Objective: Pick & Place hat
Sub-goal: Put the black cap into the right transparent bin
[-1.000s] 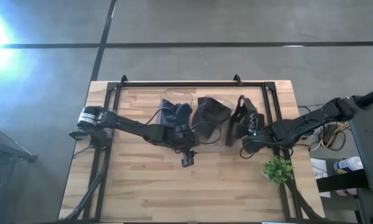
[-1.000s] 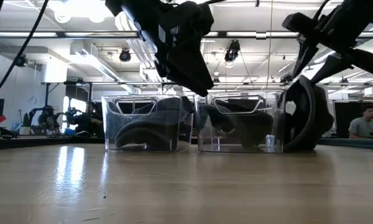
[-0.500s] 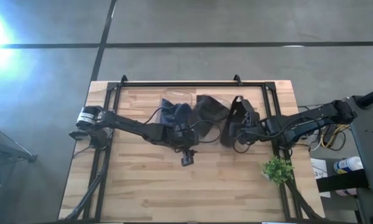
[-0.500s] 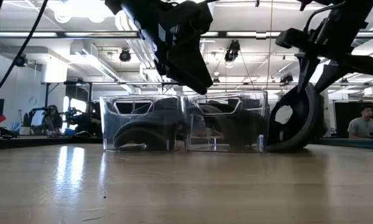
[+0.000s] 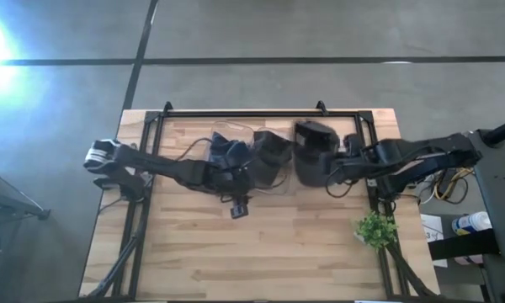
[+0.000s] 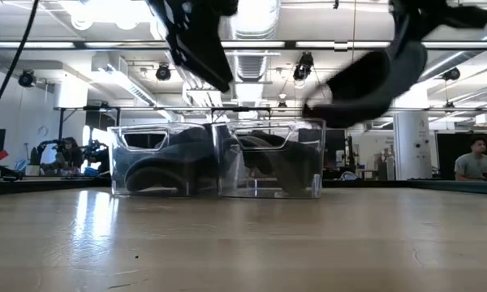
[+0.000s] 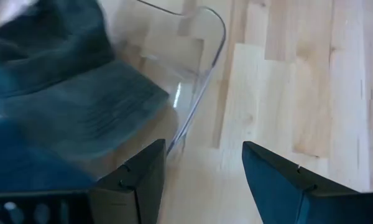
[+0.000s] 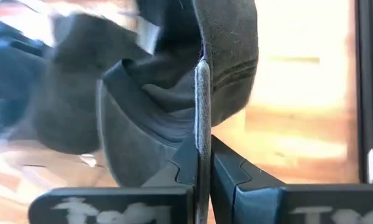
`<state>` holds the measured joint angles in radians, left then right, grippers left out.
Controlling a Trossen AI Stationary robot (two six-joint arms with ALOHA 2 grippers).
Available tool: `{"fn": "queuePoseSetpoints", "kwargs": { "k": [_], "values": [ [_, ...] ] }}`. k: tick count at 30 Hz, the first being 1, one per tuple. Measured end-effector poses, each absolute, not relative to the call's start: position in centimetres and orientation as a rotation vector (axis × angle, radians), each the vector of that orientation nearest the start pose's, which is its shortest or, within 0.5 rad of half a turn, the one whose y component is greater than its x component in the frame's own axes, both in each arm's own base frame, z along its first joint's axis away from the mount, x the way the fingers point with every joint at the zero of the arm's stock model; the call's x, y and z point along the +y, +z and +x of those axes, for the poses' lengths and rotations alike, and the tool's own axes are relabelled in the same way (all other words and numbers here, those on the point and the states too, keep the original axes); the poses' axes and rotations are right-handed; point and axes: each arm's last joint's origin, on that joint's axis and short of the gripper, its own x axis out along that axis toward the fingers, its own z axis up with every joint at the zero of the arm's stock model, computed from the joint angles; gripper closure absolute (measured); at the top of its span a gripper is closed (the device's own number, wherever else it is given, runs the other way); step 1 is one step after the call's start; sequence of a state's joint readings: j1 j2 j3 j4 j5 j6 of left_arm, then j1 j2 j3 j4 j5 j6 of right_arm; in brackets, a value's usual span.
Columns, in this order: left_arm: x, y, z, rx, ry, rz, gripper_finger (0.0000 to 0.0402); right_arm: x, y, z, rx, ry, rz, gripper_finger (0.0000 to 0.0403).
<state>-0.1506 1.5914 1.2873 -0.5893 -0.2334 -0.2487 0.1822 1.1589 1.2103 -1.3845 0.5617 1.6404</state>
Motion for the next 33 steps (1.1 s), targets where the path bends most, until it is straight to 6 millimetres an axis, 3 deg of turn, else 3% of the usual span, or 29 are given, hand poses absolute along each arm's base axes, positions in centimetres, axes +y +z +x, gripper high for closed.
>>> {"fn": "queuePoseSetpoints", "kwargs": {
  "k": [5, 9, 15, 19, 22, 25, 28, 33],
  "values": [
    [-4.2, 29.4, 30.6, 0.821, 0.263, -0.082, 0.0195, 1.9, 36.8, 20.5, 0.651, -1.098, 0.835, 0.0390],
    [-3.8, 27.3, 28.8, 0.859, 0.272, -0.084, 0.0195, 1.5, 38.1, 24.2, 0.719, -1.099, 0.741, 0.0391],
    [-3.1, 25.6, 25.5, 0.883, 0.354, -0.124, 0.0195, -0.9, 37.7, 30.3, 0.816, -1.191, 0.737, 0.0391],
    [-2.7, 26.5, 23.0, 0.829, 0.367, -0.133, 0.0195, -1.2, 36.2, 34.3, 0.855, -1.200, 0.783, 0.0391],
    [-2.4, 27.4, 21.1, 0.785, 0.337, -0.126, 0.0195, -1.2, 34.9, 36.2, 0.886, -1.210, 0.809, 0.0391],
    [-2.1, 28.2, 19.3, 0.733, 0.301, -0.087, 0.0195, -1.6, 34.2, 36.8, 0.970, -1.165, 0.776, 0.0391],
    [-1.9, 28.7, 18.1, 0.680, 0.283, -0.067, 0.0195, -1.7, 34.7, 36.0, 0.991, -1.140, 0.780, 0.0391],
    [-1.8, 29.0, 17.3, 0.634, 0.251, -0.052, 0.0195, -1.3, 38.6, 32.6, 0.881, -1.092, 0.939, 0.0392]
  ]
}}
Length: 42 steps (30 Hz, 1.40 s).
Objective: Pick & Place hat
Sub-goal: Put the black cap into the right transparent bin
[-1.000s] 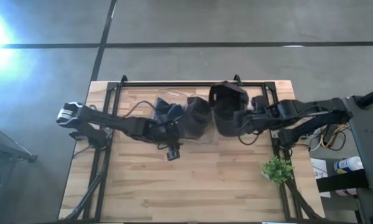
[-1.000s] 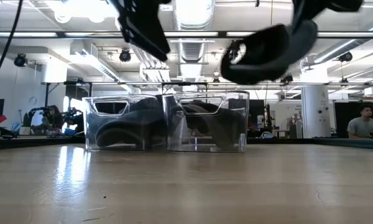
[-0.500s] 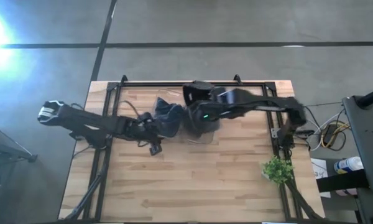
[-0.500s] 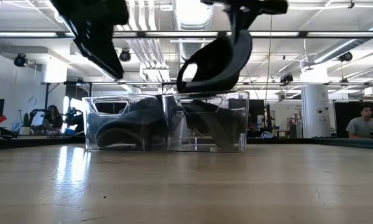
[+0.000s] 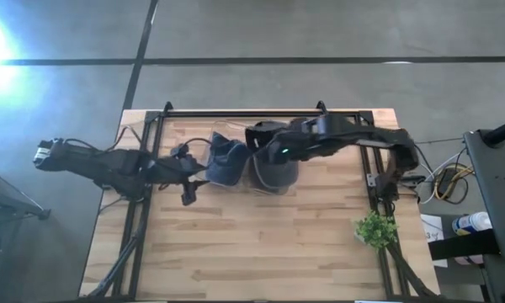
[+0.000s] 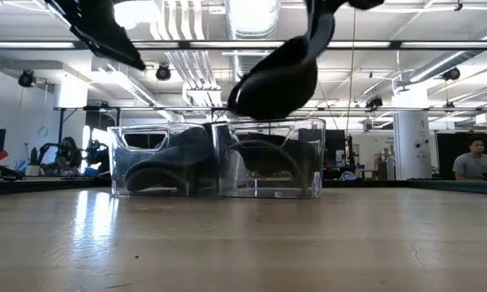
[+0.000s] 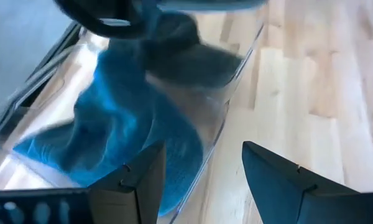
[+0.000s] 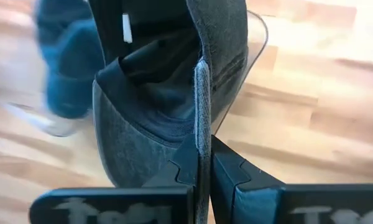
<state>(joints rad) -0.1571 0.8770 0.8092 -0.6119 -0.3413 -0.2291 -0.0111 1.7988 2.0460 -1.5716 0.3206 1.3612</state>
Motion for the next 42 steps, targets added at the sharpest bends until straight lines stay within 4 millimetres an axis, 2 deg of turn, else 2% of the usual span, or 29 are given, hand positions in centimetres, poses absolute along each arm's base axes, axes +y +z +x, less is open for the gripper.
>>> {"fn": "queuePoseSetpoints", "kwargs": {
  "k": [2, 5, 8, 13, 17, 20, 26, 31, 33, 38, 42],
  "values": [
    [-1.9, 29.3, 17.6, 0.596, 0.211, -0.022, 0.0195, -1.0, 39.8, 31.4, 0.834, -1.086, 0.995, 0.0392],
    [-2.1, 30.1, 18.6, 0.516, 0.116, 0.013, 0.0195, -0.5, 40.5, 30.5, 0.811, -1.071, 1.025, 0.0392],
    [-2.3, 31.5, 20.0, 0.411, 0.060, 0.002, 0.0195, -0.2, 40.9, 29.9, 0.805, -1.058, 1.027, 0.0392],
    [-1.9, 32.7, 23.3, 0.314, 0.045, -0.041, 0.0195, 0.0, 40.7, 28.9, 0.819, -1.054, 1.011, 0.0392],
    [-1.2, 32.7, 26.4, 0.353, 0.043, -0.154, 0.0195, 0.2, 40.3, 27.6, 0.850, -1.046, 0.972, 0.0392],
    [-0.6, 32.5, 28.5, 0.382, 0.068, -0.236, 0.0195, 0.6, 40.9, 26.0, 0.811, -1.041, 0.947, 0.0392],
    [0.5, 33.1, 32.0, 0.402, 0.106, -0.263, 0.0195, 2.2, 43.2, 22.6, 0.691, -0.970, 0.926, 0.0392],
    [1.2, 33.8, 33.5, 0.451, 0.143, -0.304, 0.0195, 2.8, 45.6, 20.1, 0.509, -0.940, 0.899, 0.0392],
    [1.6, 33.7, 33.7, 0.484, 0.147, -0.341, 0.0195, 2.7, 45.7, 20.0, 0.476, -0.954, 0.867, 0.0392],
    [3.1, 33.4, 33.2, 0.516, 0.022, -0.531, 0.0195, 2.9, 44.5, 21.9, 0.495, -1.007, 0.718, 0.0392],
    [4.9, 33.7, 32.6, 0.436, -0.045, -0.639, 0.0195, 2.8, 44.0, 23.1, 0.424, -1.081, 0.565, 0.0392]
  ]
}}
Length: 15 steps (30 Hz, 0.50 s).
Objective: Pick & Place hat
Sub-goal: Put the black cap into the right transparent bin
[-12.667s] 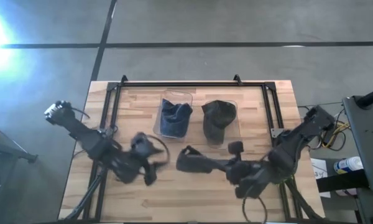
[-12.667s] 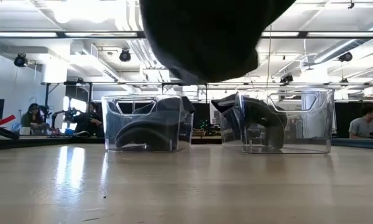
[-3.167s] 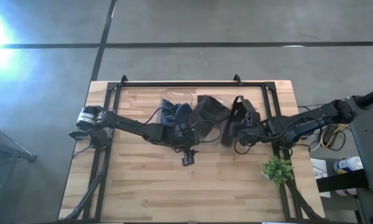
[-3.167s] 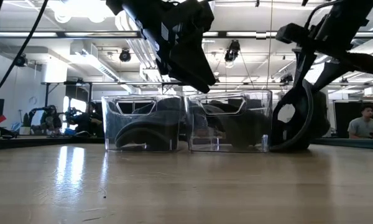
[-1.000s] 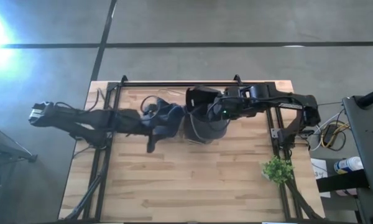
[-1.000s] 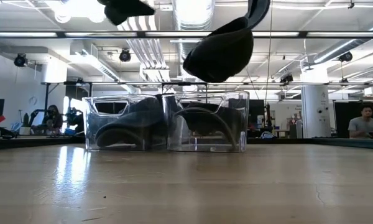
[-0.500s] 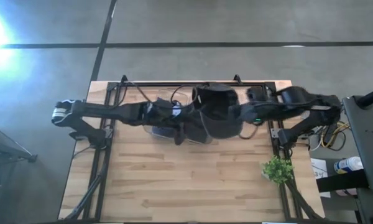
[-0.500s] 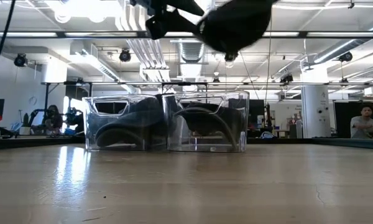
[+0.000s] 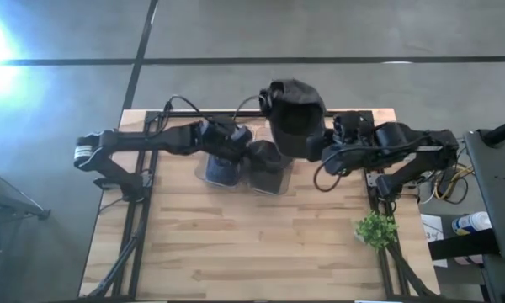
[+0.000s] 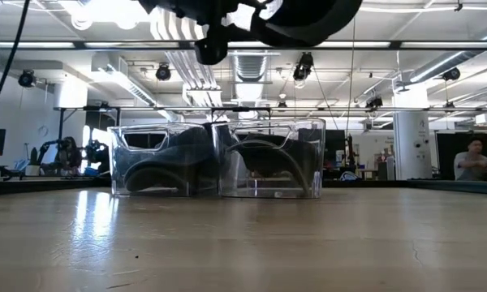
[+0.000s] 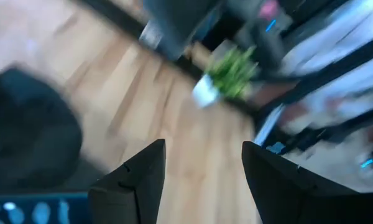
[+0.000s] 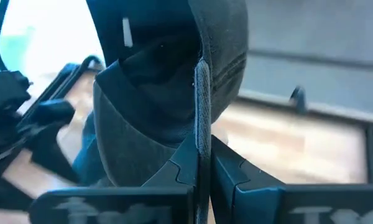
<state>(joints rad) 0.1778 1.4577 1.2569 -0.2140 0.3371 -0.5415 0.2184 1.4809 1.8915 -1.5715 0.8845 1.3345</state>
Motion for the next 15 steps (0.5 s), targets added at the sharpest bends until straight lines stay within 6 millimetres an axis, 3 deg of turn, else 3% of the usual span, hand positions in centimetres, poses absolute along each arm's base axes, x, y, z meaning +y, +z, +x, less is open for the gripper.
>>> {"fn": "queuePoseSetpoints", "kwargs": {
  "k": [6, 15],
  "values": [
    [8.4, 34.9, 31.8, 0.283, -0.085, -0.754, 0.0195, 3.2, 42.5, 25.6, 0.410, -1.144, 0.464, 0.0391],
    [10.5, 33.6, 28.3, 0.500, 0.027, -0.714, 0.0195, 4.3, 39.2, 31.6, 0.527, -1.169, 0.509, 0.0391]
  ]
}}
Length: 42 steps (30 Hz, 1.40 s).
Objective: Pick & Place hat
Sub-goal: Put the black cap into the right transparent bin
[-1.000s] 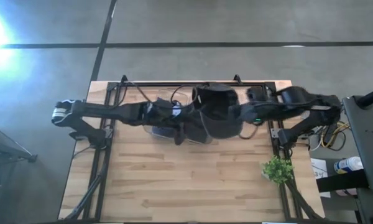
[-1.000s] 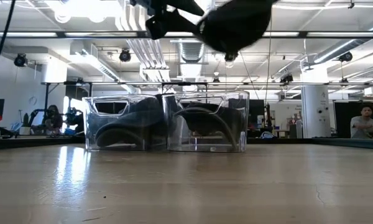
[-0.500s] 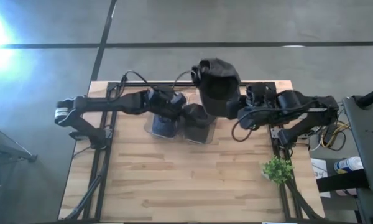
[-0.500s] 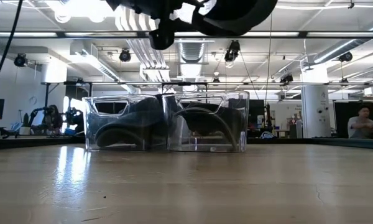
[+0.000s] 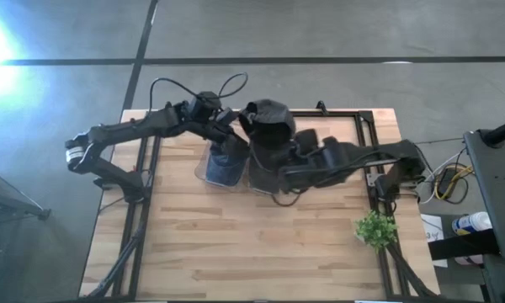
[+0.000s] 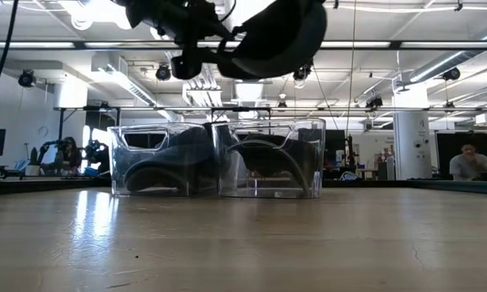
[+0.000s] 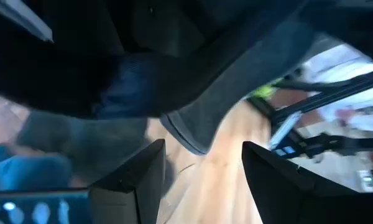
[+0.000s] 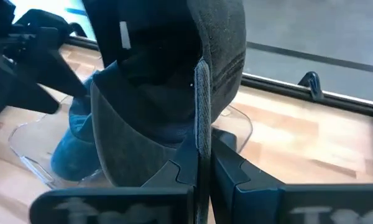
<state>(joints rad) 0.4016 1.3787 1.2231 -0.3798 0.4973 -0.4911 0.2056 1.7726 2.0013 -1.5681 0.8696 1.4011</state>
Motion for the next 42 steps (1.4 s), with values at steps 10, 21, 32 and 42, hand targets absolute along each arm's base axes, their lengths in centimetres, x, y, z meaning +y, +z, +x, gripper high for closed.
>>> {"fn": "queuePoseSetpoints", "kwargs": {
  "k": [10, 21, 32, 42],
  "values": [
    [11.5, 31.4, 30.7, 0.508, 0.018, -0.664, 0.0195, 4.7, 37.8, 37.2, 0.608, -1.124, 0.412, 0.0391],
    [11.2, 33.1, 29.9, 0.436, -0.057, -0.573, 0.0195, 2.7, 39.2, 35.6, 0.599, -1.148, 0.472, 0.0391],
    [6.7, 37.1, 25.4, 0.408, -0.086, 0.117, 0.0195, 0.0, 39.8, 32.4, 0.611, -1.210, 0.589, 0.0390],
    [3.5, 32.9, 28.8, 0.451, 0.331, 0.725, 0.0195, -0.4, 43.1, 30.1, 0.512, -1.085, 0.721, 0.0390]
  ]
}}
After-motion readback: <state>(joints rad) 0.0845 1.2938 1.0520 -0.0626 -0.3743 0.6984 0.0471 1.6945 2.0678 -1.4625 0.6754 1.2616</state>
